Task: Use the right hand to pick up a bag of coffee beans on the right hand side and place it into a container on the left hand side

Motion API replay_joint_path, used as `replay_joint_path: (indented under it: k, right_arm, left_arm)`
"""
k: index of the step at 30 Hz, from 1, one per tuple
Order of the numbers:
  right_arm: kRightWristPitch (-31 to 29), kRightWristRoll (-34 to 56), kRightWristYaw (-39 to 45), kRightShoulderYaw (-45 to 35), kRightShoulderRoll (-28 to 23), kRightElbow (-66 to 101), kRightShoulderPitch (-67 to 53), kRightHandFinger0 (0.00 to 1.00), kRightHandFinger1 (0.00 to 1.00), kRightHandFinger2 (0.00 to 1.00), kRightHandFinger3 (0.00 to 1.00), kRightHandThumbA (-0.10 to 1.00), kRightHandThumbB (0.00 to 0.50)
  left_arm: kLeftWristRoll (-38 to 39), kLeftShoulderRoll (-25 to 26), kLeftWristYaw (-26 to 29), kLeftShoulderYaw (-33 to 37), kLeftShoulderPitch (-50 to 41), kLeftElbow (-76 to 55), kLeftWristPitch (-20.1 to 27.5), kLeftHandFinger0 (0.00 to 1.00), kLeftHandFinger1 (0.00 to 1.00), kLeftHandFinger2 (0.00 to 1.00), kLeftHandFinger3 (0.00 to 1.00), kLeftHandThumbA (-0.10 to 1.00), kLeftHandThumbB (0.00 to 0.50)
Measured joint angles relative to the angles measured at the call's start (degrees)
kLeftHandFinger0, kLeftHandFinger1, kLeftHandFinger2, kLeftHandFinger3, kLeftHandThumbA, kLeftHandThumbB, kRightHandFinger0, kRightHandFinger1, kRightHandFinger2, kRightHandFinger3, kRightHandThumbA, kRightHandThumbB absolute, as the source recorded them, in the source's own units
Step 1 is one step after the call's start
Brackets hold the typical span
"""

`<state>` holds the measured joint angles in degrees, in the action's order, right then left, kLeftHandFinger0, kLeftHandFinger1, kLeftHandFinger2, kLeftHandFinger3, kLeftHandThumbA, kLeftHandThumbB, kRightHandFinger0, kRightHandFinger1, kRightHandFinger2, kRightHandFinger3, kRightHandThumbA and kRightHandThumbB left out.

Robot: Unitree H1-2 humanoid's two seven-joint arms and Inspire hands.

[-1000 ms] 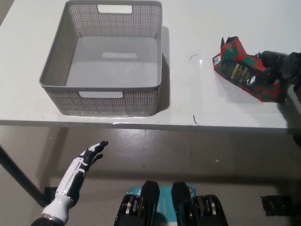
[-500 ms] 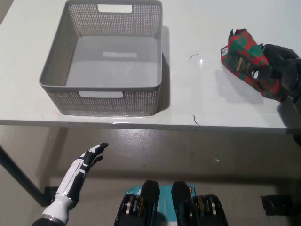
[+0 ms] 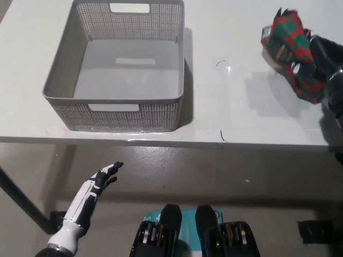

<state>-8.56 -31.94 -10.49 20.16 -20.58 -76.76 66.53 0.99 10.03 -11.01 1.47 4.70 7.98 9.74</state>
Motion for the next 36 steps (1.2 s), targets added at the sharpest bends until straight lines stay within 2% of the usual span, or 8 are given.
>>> replay_joint_path:
  k: [5, 10, 14, 22, 25, 29, 31, 36]
  right_arm:
    - [-0.04, 0.01, -0.33, -1.08, 0.04, 3.35, 3.22, 0.09, 0.67, 1.0, 1.0, -0.1, 0.062]
    - [-0.04, -0.12, -0.36, -1.33, 0.48, 6.92, 6.7, 0.0, 0.43, 0.84, 0.9, -0.1, 0.162]
    - [0.04, -0.16, -0.38, -1.36, 1.49, 10.13, 8.93, 0.07, 0.47, 0.89, 0.95, -0.1, 0.215]
    - [0.31, -0.14, -0.38, -1.45, 8.22, 13.28, 13.33, 0.0, 0.28, 0.69, 0.63, -0.1, 0.201]
    - [0.3, -0.14, -0.38, -1.44, 11.15, 12.85, 13.88, 0.15, 0.49, 0.74, 0.66, -0.1, 0.195]
    - [0.27, -0.25, -0.74, -1.21, 14.97, 10.79, 14.87, 0.19, 0.17, 0.31, 0.64, -0.1, 0.212]
    - [0.27, -0.32, -0.83, -0.89, 16.39, 10.04, 15.18, 0.0, 0.0, 0.44, 0.7, -0.1, 0.211]
    - [0.09, -0.23, -1.75, -0.5, 20.15, 7.21, 16.07, 0.0, 0.27, 0.77, 0.84, -0.1, 0.185]
  left_arm:
    - [0.0, 0.0, -0.01, -0.03, -0.11, -0.02, 0.0, 1.0, 1.0, 1.0, 1.0, 1.0, 0.211]
    - [-0.02, 0.0, -0.02, -0.04, -0.19, -0.01, 0.0, 1.0, 1.0, 1.0, 1.0, 1.0, 0.206]
    - [-0.03, 0.0, -0.02, -0.01, -0.25, -0.04, 0.01, 1.0, 1.0, 1.0, 1.0, 1.0, 0.2]
    - [-0.15, 0.0, -0.03, 0.06, -0.53, -0.08, 0.03, 1.0, 1.0, 1.0, 1.0, 1.0, 0.201]
    - [-0.13, 0.0, -0.04, 0.13, -0.57, 0.0, 0.14, 1.0, 1.0, 1.0, 1.0, 1.0, 0.192]
    - [0.0, 0.0, -0.3, 0.17, -0.56, 0.05, 0.23, 1.0, 1.0, 1.0, 1.0, 1.0, 0.181]
    - [0.02, 0.0, -0.46, 0.22, -0.52, 0.09, 0.27, 1.0, 1.0, 1.0, 1.0, 1.0, 0.175]
    - [0.03, 0.0, -0.83, 0.36, -0.46, 0.19, 0.33, 1.0, 1.0, 1.0, 1.0, 1.0, 0.151]
